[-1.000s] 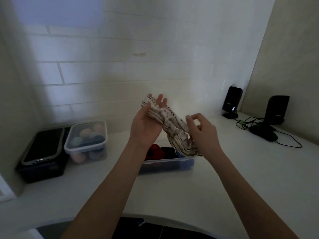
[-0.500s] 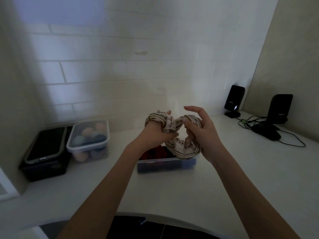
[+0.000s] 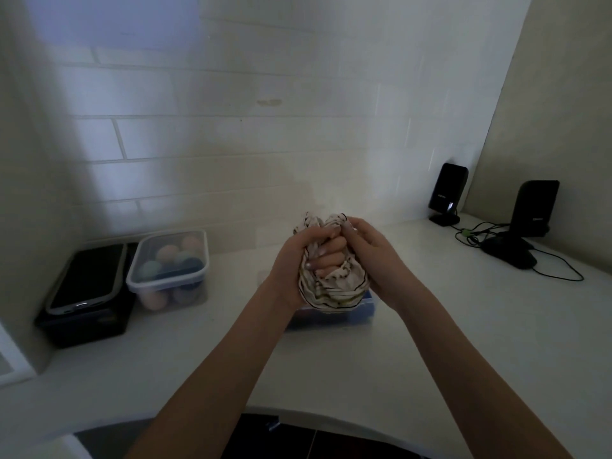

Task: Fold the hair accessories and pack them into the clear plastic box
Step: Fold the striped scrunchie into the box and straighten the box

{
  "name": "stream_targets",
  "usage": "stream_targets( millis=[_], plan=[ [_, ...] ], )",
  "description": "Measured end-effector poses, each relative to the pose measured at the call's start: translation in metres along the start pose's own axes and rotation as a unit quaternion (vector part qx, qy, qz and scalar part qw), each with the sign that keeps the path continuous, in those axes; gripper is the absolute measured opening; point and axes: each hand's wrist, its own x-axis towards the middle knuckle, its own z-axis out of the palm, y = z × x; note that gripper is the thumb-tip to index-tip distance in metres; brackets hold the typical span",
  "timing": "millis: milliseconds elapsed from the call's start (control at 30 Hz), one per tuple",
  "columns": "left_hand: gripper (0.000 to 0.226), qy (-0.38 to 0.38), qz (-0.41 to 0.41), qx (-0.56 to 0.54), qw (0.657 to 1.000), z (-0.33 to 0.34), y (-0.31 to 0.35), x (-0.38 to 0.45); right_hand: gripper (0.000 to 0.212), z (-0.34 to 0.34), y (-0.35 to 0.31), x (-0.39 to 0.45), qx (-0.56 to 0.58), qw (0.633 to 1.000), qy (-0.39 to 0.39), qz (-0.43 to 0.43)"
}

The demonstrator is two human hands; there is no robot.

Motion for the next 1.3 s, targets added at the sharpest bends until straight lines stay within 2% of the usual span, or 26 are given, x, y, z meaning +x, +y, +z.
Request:
stream_targets(
  millis=[100,167,300,433,567,633,767,800,867,933,1033,1100,1167,1200,1300],
  plan=[
    [0.002,-0.046,-0.018,-0.097,0.994,-0.004,0.001,-0.001,0.036,0.002,-0.008,-0.005,0.094,0.988,-0.088,0.089],
    [0.007,-0.047,-0.036,-0.093,0.994,-0.007,0.0,-0.002,0.034,0.0,-0.01,-0.005,0.121,0.984,-0.107,0.078],
    [0.016,-0.009,-0.048,-0.009,0.999,-0.014,0.0,-0.007,0.039,-0.002,-0.009,0.0,0.13,0.99,-0.044,0.042],
    [0.034,0.051,-0.031,0.162,0.985,-0.021,0.007,-0.013,0.034,-0.003,-0.01,0.006,0.166,0.986,0.01,0.02],
    [0.017,0.104,0.03,0.24,0.965,-0.026,0.011,-0.014,0.019,-0.004,-0.009,0.011,0.181,0.982,0.056,-0.022],
    [0.017,0.137,0.059,0.23,0.962,-0.026,0.009,-0.013,0.014,-0.002,-0.004,0.014,0.163,0.984,0.069,-0.013],
    [0.037,0.22,0.068,0.176,0.957,-0.03,0.006,-0.005,0.03,0.004,0.002,0.015,0.147,0.986,0.041,0.064],
    [0.036,0.231,0.064,0.165,0.957,-0.03,0.004,-0.003,0.029,0.004,0.002,0.016,0.148,0.985,0.036,0.079],
    [0.02,0.244,0.063,0.152,0.956,-0.029,0.005,-0.001,0.024,0.005,0.002,0.016,0.166,0.98,0.028,0.102],
    [0.013,0.241,0.06,0.128,0.96,-0.033,0.005,0.0,0.019,0.003,0.006,0.017,0.207,0.974,0.022,0.093],
    [0.002,0.218,0.071,0.132,0.964,-0.033,0.008,-0.003,0.025,-0.001,0.011,0.02,0.301,0.948,0.039,0.094],
    [0.029,0.195,0.07,0.136,0.969,-0.034,0.011,-0.005,0.025,-0.004,0.014,0.02,0.327,0.939,0.047,0.098],
    [0.053,0.186,0.06,0.167,0.966,-0.036,0.017,-0.006,0.015,-0.009,0.019,0.022,0.297,0.947,0.077,0.098],
    [0.056,0.181,0.054,0.202,0.961,-0.038,0.02,-0.008,0.016,-0.011,0.022,0.022,0.261,0.955,0.106,0.097],
    [0.046,0.186,0.026,0.336,0.923,-0.037,0.023,-0.014,0.013,-0.016,0.023,0.016,0.094,0.978,0.172,0.074]
  ],
)
